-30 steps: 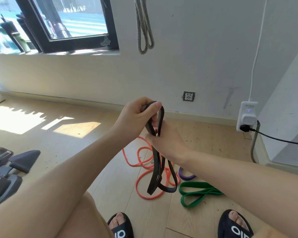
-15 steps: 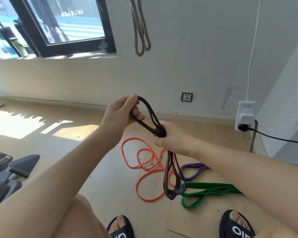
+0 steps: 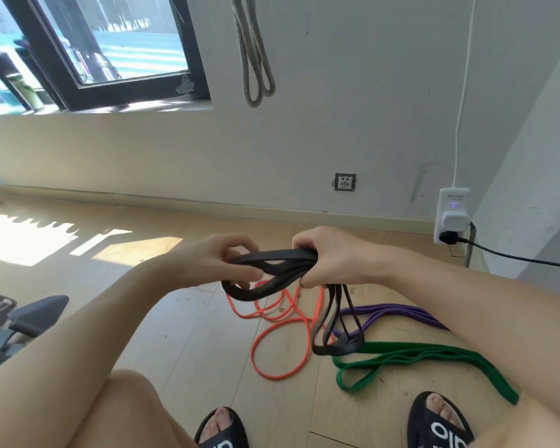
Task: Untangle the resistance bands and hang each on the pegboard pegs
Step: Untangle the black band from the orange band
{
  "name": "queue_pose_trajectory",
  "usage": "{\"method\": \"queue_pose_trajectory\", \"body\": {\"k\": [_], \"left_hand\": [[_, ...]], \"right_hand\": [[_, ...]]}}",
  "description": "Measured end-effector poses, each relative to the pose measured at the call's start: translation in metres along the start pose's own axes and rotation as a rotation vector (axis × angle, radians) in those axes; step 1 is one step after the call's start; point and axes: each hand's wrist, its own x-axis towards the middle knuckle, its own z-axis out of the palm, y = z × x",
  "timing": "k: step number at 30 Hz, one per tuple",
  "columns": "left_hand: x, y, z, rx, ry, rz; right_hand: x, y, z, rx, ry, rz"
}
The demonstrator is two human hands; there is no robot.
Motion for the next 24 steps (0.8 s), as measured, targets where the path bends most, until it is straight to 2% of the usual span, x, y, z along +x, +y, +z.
{"method": "queue_pose_trajectory", "body": {"k": [2,5,8,11,14,19,24], "left_hand": [[0.003,0.006,0.004,0.153,-0.025,0.040],[0.005,0.014,0.009,0.192,-0.013,0.095],[0.002,0.011,0.009,0.171,0.008,0.135],[-0.001,0.003,0.002,0.041,0.038,0.166],[-0.003,-0.002,0.000,-0.027,-0.023,0.118],[0.004,-0.006,0.014,0.171,-0.185,-0.025],[0.014,0.021,0.040,0.090,-0.088,0.170]], "right_hand": [[0.000,-0.001,0.002,-0.031,-0.016,-0.028],[-0.001,0.003,-0.002,-0.046,-0.017,-0.025],[-0.006,0.010,-0.009,-0.077,-0.075,0.012],[-0.010,0.016,-0.014,-0.095,-0.154,0.061],[-0.012,0.020,-0.018,-0.034,-0.118,0.064],[-0.011,0.009,-0.014,-0.052,-0.062,0.002],[-0.008,-0.001,-0.007,-0.048,-0.014,-0.017]]}}
